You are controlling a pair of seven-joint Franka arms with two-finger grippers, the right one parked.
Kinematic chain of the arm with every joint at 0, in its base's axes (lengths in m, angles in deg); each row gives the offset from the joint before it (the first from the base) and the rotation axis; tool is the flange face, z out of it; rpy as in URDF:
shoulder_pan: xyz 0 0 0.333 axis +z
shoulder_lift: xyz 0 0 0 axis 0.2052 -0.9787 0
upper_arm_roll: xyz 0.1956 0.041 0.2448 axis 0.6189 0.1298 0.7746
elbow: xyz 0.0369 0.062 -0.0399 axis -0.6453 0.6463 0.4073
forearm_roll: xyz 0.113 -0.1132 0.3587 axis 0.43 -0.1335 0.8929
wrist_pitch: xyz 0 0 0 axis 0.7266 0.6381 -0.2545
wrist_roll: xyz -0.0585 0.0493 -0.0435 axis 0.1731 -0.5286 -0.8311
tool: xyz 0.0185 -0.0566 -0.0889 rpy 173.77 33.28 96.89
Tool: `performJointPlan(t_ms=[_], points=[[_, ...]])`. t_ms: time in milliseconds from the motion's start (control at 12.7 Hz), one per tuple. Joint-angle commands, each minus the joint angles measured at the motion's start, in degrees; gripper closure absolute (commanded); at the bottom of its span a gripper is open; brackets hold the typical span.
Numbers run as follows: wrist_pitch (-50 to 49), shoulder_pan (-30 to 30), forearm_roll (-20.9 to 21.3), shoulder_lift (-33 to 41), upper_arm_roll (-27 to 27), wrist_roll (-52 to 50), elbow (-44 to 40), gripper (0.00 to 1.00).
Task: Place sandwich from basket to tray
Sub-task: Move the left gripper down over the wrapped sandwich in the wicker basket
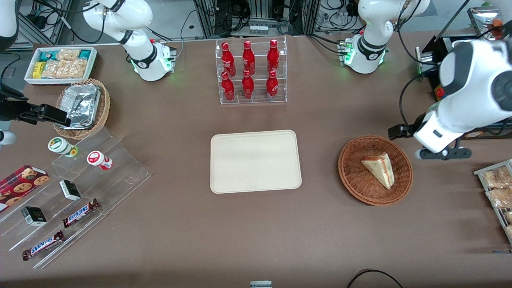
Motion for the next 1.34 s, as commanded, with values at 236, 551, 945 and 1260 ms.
performJointPlan(t_ms=[236,551,945,1260], points=[[11.32,0.54,0.29,-5.25,-0.25,-0.12,4.78,0.0],[17.64,0.54,0.2,-4.9,1.59,-8.09,9.6,0.0],[26.71,0.19,0.29,-2.97,1.6,-33.31,15.24,0.0],[31.19,0.02,1.16,-2.7,1.6,-33.87,19.1,0.0]])
